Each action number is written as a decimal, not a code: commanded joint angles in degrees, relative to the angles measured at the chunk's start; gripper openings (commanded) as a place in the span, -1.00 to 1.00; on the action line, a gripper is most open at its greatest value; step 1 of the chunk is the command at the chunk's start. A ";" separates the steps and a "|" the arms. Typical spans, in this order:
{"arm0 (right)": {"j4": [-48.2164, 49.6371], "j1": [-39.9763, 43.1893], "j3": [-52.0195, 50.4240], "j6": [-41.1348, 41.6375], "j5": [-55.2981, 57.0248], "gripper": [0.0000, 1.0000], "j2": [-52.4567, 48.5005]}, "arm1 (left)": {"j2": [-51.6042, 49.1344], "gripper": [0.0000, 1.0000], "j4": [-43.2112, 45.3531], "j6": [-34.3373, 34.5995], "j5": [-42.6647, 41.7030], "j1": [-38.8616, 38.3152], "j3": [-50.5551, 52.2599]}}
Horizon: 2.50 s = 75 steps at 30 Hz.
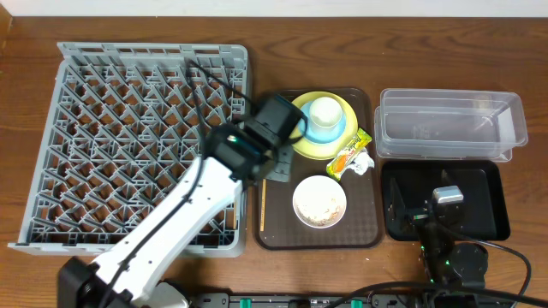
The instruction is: Sort waste into correct bins and load items into the dishwasher
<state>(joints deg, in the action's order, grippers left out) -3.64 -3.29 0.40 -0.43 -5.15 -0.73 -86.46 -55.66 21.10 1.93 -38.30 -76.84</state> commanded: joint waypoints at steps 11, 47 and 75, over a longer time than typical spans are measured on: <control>-0.24 0.22 -0.09 0.59 0.20 0.98 0.13 | -11.78 -0.22 1.84 2.12 3.26 -0.90 2.75; -0.24 0.22 -0.09 0.59 0.20 0.98 0.13 | -25.14 -0.24 7.39 7.69 7.63 -1.01 4.83; -0.24 0.22 -0.09 0.59 0.20 0.98 0.13 | -24.94 -0.84 17.25 8.13 7.10 -1.01 12.48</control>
<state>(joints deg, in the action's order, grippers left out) -3.66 -3.29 0.40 -0.43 -5.15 -0.73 -109.34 -37.65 28.80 9.41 -39.48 -66.50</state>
